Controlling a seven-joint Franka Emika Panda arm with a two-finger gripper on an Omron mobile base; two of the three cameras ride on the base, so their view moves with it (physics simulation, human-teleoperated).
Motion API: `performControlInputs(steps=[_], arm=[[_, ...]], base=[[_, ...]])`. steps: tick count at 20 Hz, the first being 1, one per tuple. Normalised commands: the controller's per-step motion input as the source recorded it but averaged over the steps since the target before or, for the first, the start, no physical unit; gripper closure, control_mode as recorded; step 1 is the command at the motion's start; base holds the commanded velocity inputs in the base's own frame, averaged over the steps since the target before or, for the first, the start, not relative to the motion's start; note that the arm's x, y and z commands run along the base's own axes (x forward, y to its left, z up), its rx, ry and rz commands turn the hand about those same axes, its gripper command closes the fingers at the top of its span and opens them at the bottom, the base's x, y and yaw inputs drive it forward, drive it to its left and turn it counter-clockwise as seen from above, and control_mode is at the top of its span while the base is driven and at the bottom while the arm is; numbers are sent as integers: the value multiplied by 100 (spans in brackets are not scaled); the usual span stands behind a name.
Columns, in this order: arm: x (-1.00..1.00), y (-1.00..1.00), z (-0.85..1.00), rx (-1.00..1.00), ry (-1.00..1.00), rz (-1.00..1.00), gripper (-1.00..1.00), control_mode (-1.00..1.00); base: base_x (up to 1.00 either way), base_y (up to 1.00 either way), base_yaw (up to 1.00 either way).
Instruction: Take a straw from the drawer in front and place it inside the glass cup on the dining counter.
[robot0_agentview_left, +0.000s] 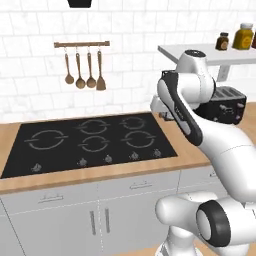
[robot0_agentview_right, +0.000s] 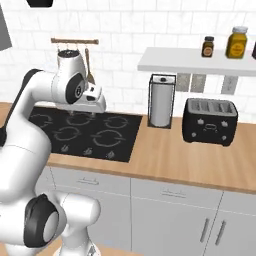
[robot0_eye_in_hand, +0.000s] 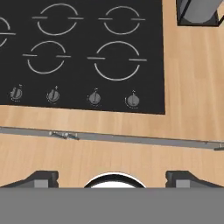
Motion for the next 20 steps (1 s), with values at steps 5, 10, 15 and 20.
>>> performControlInputs(steps=[5,10,15,20], arm=[[0,0,0,0,0,0,-100,100],[0,0,0,0,0,0,-100,100],[0,0,0,0,0,0,-100,100],[0,0,0,0,0,0,-100,100]], base=[[-8,-54,36],[5,-71,63],[0,-69,65],[0,-76,59]])
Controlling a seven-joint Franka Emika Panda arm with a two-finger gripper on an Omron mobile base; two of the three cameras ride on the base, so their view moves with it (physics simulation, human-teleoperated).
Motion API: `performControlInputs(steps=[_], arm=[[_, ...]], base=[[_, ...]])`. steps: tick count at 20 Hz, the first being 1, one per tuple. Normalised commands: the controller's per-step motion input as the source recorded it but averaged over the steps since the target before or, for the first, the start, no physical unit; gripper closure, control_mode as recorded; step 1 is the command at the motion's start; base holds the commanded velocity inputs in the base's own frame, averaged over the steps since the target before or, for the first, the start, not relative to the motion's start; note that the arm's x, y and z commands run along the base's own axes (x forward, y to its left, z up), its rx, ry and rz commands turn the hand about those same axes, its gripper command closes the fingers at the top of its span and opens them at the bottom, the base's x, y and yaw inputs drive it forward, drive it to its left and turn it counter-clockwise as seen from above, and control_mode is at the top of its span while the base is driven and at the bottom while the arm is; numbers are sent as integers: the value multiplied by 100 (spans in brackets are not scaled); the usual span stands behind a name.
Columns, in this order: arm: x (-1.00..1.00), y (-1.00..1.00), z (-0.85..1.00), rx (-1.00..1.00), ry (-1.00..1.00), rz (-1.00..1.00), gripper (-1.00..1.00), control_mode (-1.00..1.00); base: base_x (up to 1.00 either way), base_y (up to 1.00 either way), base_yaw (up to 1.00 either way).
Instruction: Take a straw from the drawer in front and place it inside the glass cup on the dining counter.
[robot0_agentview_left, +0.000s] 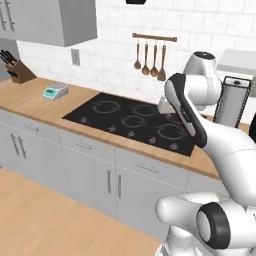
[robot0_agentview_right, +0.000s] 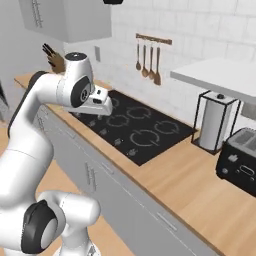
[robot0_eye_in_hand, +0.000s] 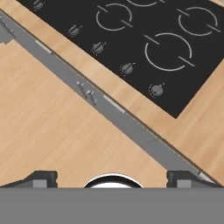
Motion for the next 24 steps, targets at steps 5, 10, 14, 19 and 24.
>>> performControlInputs(steps=[5,10,14,19,24], arm=[[0,0,0,0,0,0,-100,100],[0,0,0,0,0,0,-100,100],[0,0,0,0,0,0,-100,100],[0,0,0,0,0,0,-100,100],[0,0,0,0,0,0,-100,100]], base=[[0,-72,39],[-2,-58,17],[-11,-41,16],[-20,-46,20],[0,-65,26]])
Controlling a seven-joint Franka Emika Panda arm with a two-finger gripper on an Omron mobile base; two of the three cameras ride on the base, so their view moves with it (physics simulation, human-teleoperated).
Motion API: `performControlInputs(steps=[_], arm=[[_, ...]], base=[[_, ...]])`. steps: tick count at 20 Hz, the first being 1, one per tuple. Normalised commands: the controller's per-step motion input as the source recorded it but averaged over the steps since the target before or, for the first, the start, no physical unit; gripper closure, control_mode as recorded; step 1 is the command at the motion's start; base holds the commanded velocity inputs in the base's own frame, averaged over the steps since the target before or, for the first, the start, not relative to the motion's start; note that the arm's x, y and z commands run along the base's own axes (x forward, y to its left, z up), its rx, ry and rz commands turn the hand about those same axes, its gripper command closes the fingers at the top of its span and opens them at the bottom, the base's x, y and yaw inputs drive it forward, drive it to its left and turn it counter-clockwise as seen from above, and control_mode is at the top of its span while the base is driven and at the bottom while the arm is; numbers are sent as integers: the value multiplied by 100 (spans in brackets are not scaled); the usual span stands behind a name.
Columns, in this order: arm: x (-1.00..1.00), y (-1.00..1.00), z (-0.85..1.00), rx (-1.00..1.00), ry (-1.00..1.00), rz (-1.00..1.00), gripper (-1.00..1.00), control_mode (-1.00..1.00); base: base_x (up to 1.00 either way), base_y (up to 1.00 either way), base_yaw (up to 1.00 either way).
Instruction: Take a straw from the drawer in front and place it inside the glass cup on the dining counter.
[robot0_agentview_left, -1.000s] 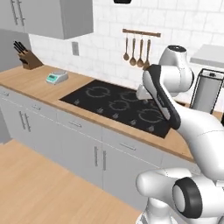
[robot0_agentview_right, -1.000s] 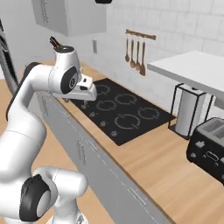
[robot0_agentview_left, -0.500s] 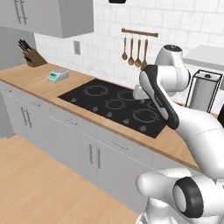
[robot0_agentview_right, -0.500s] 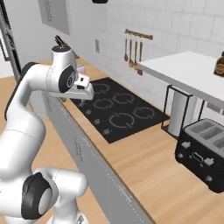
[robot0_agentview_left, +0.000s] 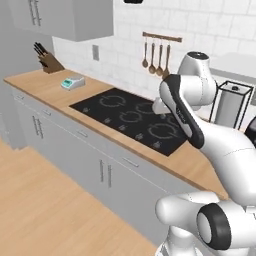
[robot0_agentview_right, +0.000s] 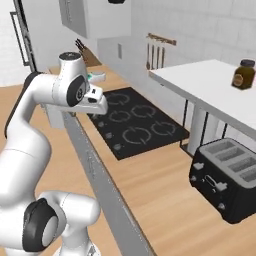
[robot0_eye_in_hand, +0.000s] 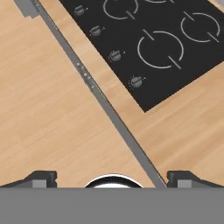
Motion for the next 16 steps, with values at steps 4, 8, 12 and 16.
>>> performControlInputs(steps=[4,8,12,16], arm=[[0,0,0,0,0,0,-100,100],[0,0,0,0,0,0,-100,100],[0,0,0,0,0,0,-100,100],[2,-14,-1,0,0,16,-100,-100]], base=[[20,-45,30],[17,-49,41],[0,-65,49],[0,0,0]])
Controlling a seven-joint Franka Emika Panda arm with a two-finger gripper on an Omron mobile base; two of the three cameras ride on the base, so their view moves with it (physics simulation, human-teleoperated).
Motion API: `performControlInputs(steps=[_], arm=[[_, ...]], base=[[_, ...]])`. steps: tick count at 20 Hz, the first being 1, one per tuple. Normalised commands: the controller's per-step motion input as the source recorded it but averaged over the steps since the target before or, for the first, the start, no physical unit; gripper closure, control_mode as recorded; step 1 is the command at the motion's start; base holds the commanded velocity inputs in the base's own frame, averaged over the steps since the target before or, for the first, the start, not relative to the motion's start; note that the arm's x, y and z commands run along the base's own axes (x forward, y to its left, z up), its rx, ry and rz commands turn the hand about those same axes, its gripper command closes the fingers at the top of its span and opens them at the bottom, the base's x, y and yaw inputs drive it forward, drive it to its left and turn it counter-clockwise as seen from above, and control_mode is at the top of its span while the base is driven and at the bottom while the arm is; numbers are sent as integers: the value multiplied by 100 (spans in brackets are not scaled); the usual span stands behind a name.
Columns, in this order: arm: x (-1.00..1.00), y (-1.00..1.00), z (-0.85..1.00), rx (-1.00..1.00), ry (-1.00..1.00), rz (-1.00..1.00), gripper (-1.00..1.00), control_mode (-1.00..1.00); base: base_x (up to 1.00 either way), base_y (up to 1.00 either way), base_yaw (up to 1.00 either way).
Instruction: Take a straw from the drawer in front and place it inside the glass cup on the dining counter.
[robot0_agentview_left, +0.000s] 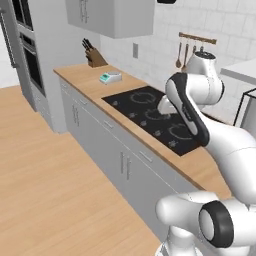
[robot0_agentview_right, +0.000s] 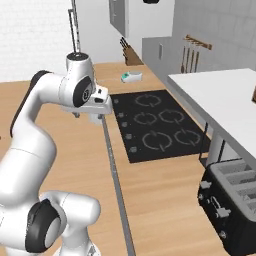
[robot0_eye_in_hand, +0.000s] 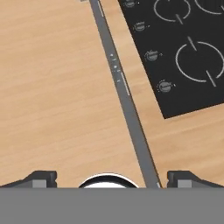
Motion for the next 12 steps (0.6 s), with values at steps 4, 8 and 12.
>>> performControlInputs(steps=[4,8,12], arm=[[30,45,-24,-28,0,-3,-100,-100],[39,72,-50,-49,-1,-7,-100,-100],[49,72,-62,-46,0,-6,-100,-100]], base=[[0,0,0],[0,0,0],[0,0,0]])
